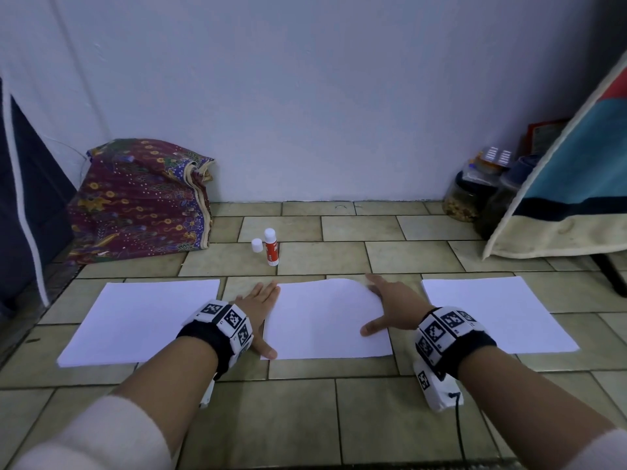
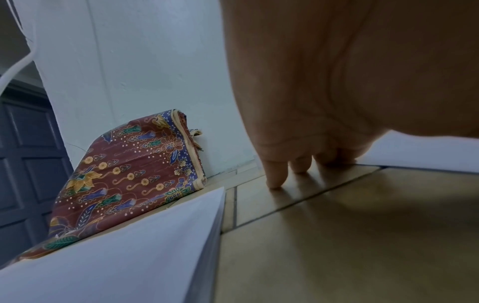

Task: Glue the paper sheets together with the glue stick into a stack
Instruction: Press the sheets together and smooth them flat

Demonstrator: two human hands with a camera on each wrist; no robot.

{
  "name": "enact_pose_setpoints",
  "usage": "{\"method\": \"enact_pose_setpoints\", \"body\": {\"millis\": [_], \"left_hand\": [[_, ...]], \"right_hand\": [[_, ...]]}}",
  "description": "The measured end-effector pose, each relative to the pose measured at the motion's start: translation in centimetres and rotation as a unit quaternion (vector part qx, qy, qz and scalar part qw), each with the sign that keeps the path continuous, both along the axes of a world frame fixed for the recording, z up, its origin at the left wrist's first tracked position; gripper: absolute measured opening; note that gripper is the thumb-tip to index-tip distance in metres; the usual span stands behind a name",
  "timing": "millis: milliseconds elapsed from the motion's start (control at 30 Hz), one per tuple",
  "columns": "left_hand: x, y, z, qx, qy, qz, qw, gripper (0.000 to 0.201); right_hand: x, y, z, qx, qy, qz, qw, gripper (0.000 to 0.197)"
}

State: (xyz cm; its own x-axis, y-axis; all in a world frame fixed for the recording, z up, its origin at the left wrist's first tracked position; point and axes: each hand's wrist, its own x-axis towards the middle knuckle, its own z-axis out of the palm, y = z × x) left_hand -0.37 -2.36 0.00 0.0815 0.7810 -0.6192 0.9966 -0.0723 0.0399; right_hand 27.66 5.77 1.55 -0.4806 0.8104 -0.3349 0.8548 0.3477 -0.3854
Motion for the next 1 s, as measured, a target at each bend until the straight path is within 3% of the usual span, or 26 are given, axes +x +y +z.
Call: {"method": "enact_pose_setpoints", "body": {"millis": [100,200,267,367,433,500,1000], "left_hand": [[-0.1,0.0,0.0,0.0,-0.003,0.0,1.0,0.131],[-0.1,0.1,-0.1,0.002,-0.004,-0.002,1.0,0.131],[-0.1,0.1,-0.1,0.003,-0.006,-0.002,1.0,0.131],[-0.1,0.0,-0.1,0.003,-0.006,-0.001,1.0,0.131],[-0.1,0.0,-0.2,0.005,-0.004,-0.001,1.0,0.131],[-0.2,0.0,-0.2,0.008,-0.006,0.0,1.0,0.131],[0.9,-0.4,-0.7,0.02,-0.012,0.057,0.998,0.134]], "right_hand": [[0.4,-0.3,0.2,-0.054,0.125,-0.057,0.989,0.106],[0.7,-1.1,0.2,-0.114,0.313,-0.152,0.931,0.084],[0.7,-1.7,0.0,-0.112,0.349,-0.184,0.912,0.069],[0.5,-2.6,-0.5,-0.126,0.344,-0.181,0.913,0.044],[0.4,-3.1,-0.6,-0.142,0.299,-0.142,0.933,0.033],[0.6,-3.1,-0.6,-0.135,0.251,-0.117,0.951,0.032],[1.5,-0.2,1.2,-0.134,0.251,-0.107,0.953,0.033]]}}
